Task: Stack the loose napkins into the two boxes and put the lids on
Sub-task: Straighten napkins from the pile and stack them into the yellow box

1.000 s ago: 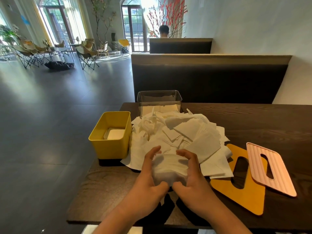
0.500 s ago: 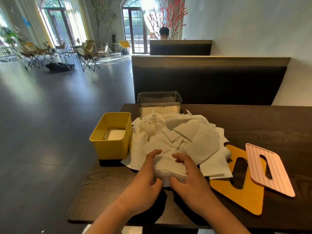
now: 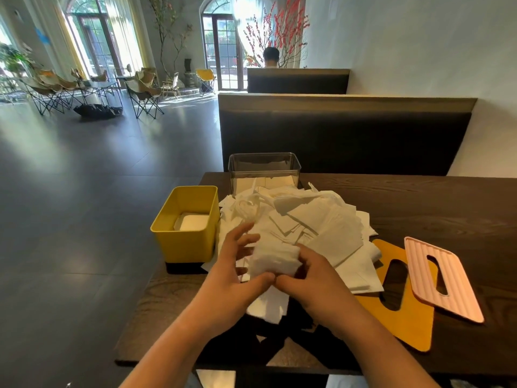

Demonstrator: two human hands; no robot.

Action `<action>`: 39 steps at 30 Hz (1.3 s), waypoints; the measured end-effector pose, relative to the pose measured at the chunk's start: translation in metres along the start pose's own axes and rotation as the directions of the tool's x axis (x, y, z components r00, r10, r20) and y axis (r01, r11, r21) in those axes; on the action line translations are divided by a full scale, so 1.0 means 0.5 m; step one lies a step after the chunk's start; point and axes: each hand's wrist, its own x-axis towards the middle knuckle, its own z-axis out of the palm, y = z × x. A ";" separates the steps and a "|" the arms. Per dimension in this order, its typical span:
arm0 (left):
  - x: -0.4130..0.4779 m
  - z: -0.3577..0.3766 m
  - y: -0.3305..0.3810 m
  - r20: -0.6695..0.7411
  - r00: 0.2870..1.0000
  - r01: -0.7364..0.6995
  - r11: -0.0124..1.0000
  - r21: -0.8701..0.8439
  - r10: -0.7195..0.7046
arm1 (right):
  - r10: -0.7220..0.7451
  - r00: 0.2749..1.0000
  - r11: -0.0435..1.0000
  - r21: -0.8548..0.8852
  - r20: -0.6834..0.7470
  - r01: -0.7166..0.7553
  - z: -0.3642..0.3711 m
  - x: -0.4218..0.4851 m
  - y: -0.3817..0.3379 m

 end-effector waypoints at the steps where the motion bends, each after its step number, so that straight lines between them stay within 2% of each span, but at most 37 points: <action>1: -0.003 -0.003 -0.002 0.036 0.999 0.026 0.999 0.031 -0.027 | 0.028 0.999 0.994 0.103 -0.024 -0.026 0.004 -0.002 0.006; 4: -0.016 -0.013 -0.011 0.122 0.989 0.076 0.991 0.113 -0.089 | 0.102 0.995 0.918 0.384 0.006 -0.097 0.007 -0.011 0.028; 7: -0.031 -0.013 -0.003 0.064 0.998 0.003 0.980 0.198 -0.016 | 0.085 0.996 0.909 0.411 -0.006 -0.075 0.006 -0.020 0.044; 9: -0.033 -0.018 -0.003 0.042 0.999 0.000 0.978 0.210 -0.009 | 0.065 0.993 0.932 0.361 -0.094 -0.027 0.004 -0.021 0.054; 11: -0.034 -0.019 -0.006 0.035 0.999 0.020 0.972 0.234 -0.029 | 0.029 0.988 0.975 0.224 -0.152 0.006 0.004 -0.022 0.057; 15: -0.045 0.017 -0.014 0.032 0.994 0.098 0.991 0.085 -0.102 | 0.045 0.997 0.997 0.067 -0.063 -0.041 0.022 -0.029 0.058; 18: -0.048 0.040 -0.030 -0.066 0.988 0.135 0.990 -0.041 -0.137 | 0.026 0.999 0.999 -0.027 -0.018 -0.027 0.033 -0.035 0.051; 24: -0.043 0.037 -0.029 -0.100 0.988 0.107 0.991 -0.074 -0.114 | 0.009 0.998 0.998 -0.063 -0.063 -0.013 0.038 -0.034 0.034; 30: -0.046 0.033 -0.029 -0.040 0.993 0.108 0.994 0.024 -0.107 | 0.032 0.999 0.992 -0.126 0.037 -0.027 0.046 -0.034 0.034; 35: -0.040 0.022 -0.026 -0.111 0.985 0.130 0.991 -0.010 -0.130 | 0.008 0.999 0.990 -0.142 -0.048 -0.015 0.048 -0.027 0.043; 39: -0.045 0.004 -0.027 0.003 0.990 0.140 0.987 0.083 -0.141 | -0.012 1.000 0.981 -0.195 -0.002 0.012 0.050 -0.028 0.044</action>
